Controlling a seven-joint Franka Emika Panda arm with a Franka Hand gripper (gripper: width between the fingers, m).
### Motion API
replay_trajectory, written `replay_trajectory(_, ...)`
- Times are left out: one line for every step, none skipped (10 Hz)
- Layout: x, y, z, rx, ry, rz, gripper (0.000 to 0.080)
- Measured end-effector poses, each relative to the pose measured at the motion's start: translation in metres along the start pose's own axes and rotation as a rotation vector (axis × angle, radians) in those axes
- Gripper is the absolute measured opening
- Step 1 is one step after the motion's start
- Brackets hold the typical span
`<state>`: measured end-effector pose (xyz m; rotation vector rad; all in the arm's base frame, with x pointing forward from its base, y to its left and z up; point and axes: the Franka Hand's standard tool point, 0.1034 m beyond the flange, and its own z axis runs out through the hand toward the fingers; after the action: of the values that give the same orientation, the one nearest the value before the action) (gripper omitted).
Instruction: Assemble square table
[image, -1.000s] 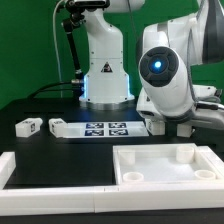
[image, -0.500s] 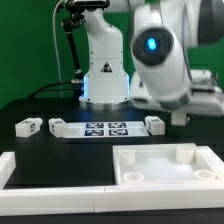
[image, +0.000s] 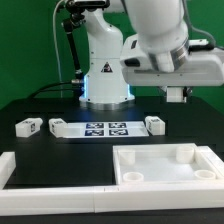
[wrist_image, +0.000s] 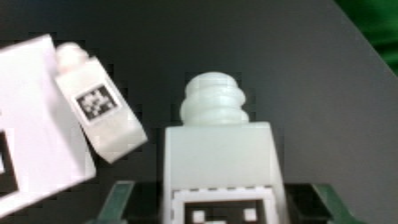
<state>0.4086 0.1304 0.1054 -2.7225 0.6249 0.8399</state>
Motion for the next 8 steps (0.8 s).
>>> replay_trajectory(0.001, 0.001, 0.000, 0.007, 0.064, -0.009, 0.0285)
replay_trajectory(0.011, 0.006, -0.006, 0.009, 0.105, -0.042, 0.0285)
replay_trajectory(0.022, 0.006, -0.030, 0.015, 0.178, -0.056, 0.0285)
replay_trajectory(0.030, 0.003, -0.055, 0.029, 0.263, -0.076, 0.0285)
replay_trajectory(0.040, 0.003, -0.078, 0.008, 0.331, -0.114, 0.0285)
replay_trajectory(0.047, -0.005, -0.095, 0.010, 0.434, -0.138, 0.0285)
replay_trajectory(0.045, -0.006, -0.088, 0.022, 0.507, -0.142, 0.0285)
replay_trajectory(0.044, -0.005, -0.084, 0.028, 0.548, -0.137, 0.0285)
